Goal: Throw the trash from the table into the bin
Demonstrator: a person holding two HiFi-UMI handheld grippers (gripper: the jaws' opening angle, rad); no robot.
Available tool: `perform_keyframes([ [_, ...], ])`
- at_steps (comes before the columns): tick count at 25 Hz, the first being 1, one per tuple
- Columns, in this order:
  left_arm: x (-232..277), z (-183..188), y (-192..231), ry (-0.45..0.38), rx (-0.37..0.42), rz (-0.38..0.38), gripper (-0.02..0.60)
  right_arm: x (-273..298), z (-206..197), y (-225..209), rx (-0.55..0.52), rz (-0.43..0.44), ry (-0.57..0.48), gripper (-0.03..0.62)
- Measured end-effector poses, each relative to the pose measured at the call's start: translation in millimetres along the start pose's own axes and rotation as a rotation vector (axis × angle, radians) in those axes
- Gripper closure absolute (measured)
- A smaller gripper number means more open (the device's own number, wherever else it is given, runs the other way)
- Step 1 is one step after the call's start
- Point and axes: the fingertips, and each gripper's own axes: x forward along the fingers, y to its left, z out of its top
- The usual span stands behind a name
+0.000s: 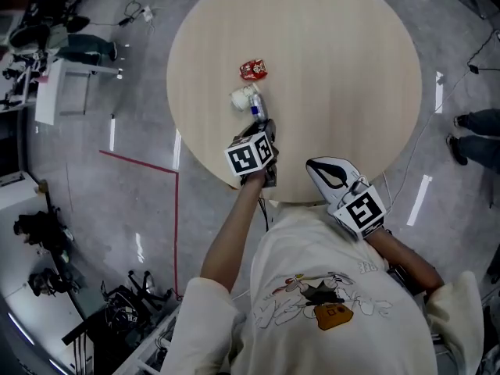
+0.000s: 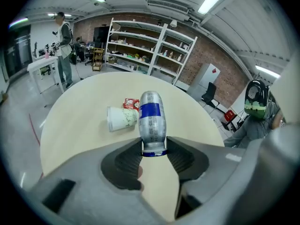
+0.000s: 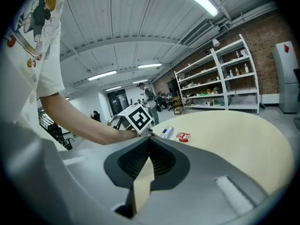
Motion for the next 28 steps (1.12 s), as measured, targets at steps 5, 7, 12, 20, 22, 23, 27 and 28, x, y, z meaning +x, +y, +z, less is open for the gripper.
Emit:
perform_keyframes([
  [5, -38.9, -7.6, 22.9, -0.037, -0.054, 0.009, 0.411, 21.2, 6.7, 27.9, -0.032, 0.057, 0.017, 0.586],
  [7, -55.4, -7.8, 33.4, -0.056, -0.073, 0.017, 0.411, 28.9, 11.2, 40.0, -0.047, 0.081, 0.025, 0.586],
  [12, -82.0, -15.9, 64.6, -0.083, -0.113, 0.038, 0.411, 48.5, 12.6, 66.7, -0.082, 0.129, 0.042, 0.586],
  [20, -131.2, -37.8, 103.2, -0.137, -0.191, 0.068, 0.411, 73.1, 12.6, 117.5, -0.13, 0.223, 0.056, 0.588],
  [22, -141.9, -45.7, 113.5, -0.15, -0.219, 0.078, 0.411, 80.0, 11.2, 131.6, -0.153, 0.255, 0.066, 0.586],
  [23, -146.7, -49.8, 119.5, -0.155, -0.232, 0.083, 0.411, 84.0, 9.6, 137.9, -0.162, 0.267, 0.073, 0.586],
  [27, -166.5, -66.7, 145.4, -0.168, -0.271, 0.106, 0.411, 99.1, 6.4, 162.0, -0.185, 0.306, 0.088, 0.586],
  [28, -171.5, -71.9, 152.3, -0.17, -0.282, 0.113, 0.411, 101.8, 5.4, 167.9, -0.19, 0.314, 0.092, 0.586],
])
